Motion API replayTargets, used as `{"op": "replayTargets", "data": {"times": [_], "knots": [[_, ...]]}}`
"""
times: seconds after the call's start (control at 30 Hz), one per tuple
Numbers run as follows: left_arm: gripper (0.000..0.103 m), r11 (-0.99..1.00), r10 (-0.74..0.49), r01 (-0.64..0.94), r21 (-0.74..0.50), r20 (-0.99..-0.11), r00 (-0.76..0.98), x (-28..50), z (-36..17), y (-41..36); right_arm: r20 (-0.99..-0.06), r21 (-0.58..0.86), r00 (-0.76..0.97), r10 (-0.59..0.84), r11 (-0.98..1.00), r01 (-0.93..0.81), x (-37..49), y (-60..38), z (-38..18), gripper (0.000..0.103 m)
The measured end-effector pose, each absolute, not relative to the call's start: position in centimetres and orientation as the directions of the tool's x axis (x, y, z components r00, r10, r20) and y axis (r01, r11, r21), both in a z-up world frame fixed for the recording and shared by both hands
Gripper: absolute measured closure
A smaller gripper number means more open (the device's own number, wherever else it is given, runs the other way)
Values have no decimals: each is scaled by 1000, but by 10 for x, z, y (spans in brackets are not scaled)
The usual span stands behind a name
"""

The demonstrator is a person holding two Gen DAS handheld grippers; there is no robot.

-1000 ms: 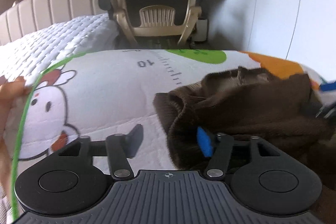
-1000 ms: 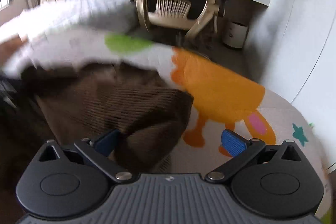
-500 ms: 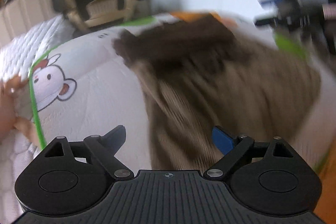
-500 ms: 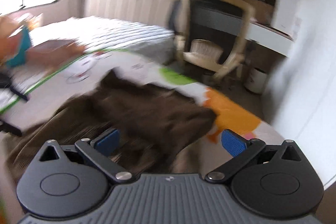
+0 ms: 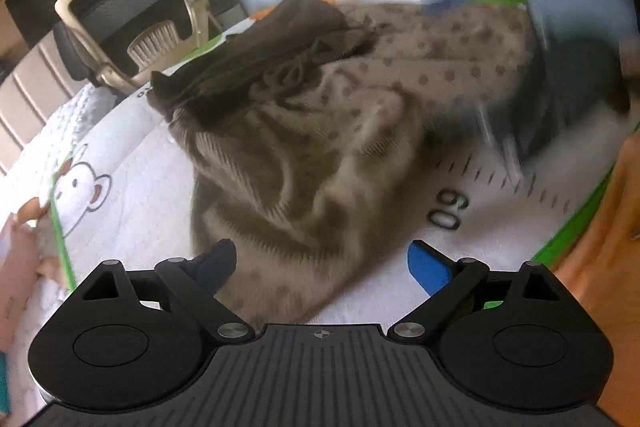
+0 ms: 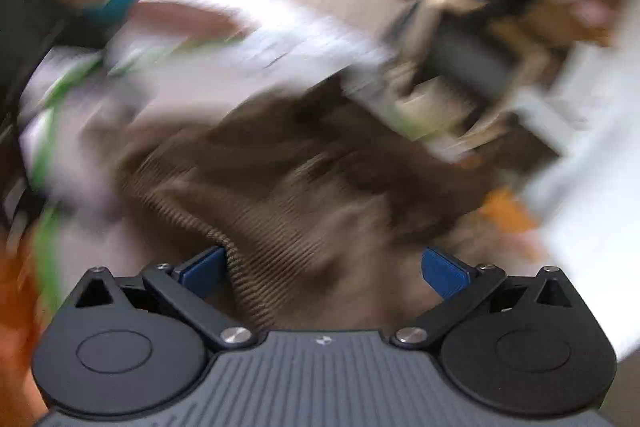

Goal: Fold clothes

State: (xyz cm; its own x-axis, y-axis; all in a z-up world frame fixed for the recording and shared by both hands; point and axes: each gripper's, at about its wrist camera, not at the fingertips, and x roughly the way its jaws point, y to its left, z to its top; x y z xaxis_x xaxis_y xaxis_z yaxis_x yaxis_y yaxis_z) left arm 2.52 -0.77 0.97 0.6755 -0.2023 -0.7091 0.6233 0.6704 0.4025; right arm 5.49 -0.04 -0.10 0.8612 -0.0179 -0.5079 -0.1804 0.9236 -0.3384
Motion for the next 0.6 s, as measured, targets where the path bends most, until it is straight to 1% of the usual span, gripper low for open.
{"op": "replayTargets", "data": {"times": [0.03,0.07,0.13,0.17,0.2,0.27,0.37,0.4,0.47,0.53,0.6], "knots": [[6,668,-165,597,445,-694,701,27,6,-9,-468,-298,883,-27,946,-129,56,-9,12,0],[6,663,-128,569,486,-676,726,29,2,-10,-462,-281,887,-16,951,-130,54,-14,18,0],[6,671,-54,472,572,-597,801,36,2,-10,-452,-248,892,10,959,-136,48,-23,29,0],[5,690,-33,421,589,-556,831,41,7,-8,-447,-231,894,22,963,-139,46,-28,35,0],[5,722,-26,378,579,-524,851,45,16,-4,-441,-214,897,35,966,-143,43,-33,41,0],[5,794,-20,295,533,-461,887,49,39,4,-488,-239,869,84,945,-226,34,-28,31,0],[5,857,-9,182,482,-339,941,41,76,15,-549,-276,824,142,900,-339,22,-10,11,0],[6,867,1,146,477,-294,956,35,86,19,-565,-297,813,142,884,-360,21,-3,4,0],[6,885,6,102,455,-229,973,24,106,28,-573,-360,814,95,863,-354,17,9,-7,0],[5,900,-29,121,419,-219,975,12,121,36,-573,-402,818,51,852,-335,17,14,-13,0],[4,899,-70,166,404,-241,968,4,127,39,-565,-417,825,8,860,-294,24,7,-11,0]]}}
